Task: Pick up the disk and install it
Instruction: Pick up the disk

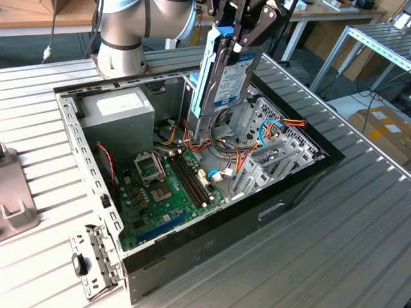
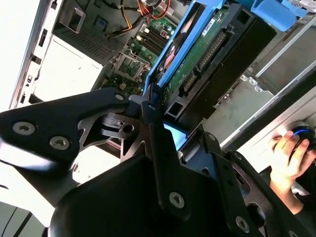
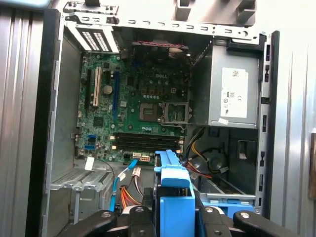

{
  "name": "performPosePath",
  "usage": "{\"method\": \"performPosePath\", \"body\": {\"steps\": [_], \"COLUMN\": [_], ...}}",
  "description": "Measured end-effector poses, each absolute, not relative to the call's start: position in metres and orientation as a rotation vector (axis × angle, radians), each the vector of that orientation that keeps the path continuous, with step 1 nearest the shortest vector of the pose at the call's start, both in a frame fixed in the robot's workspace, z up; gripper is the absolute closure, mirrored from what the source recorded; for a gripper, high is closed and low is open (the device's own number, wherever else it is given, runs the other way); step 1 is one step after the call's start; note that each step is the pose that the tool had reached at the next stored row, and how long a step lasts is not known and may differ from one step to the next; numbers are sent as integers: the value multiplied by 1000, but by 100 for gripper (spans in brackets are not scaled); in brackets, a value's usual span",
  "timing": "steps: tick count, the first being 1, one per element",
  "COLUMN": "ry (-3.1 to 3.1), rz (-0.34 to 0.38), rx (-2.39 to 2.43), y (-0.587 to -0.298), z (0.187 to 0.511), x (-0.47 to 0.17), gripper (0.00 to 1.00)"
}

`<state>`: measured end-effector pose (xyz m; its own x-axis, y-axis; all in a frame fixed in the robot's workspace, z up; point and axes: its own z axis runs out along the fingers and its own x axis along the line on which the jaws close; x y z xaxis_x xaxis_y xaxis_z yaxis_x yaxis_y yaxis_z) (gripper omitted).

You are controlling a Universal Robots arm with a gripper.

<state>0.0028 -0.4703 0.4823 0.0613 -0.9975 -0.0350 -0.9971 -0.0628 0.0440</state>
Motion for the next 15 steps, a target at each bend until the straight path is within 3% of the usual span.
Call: {"method": "performPosePath", "body": {"steps": [15], "ry": [-2145], "rz": [-87], "rx": [2283], "y": [-488], "z": [482], "x": [3], "gripper": [63]}}
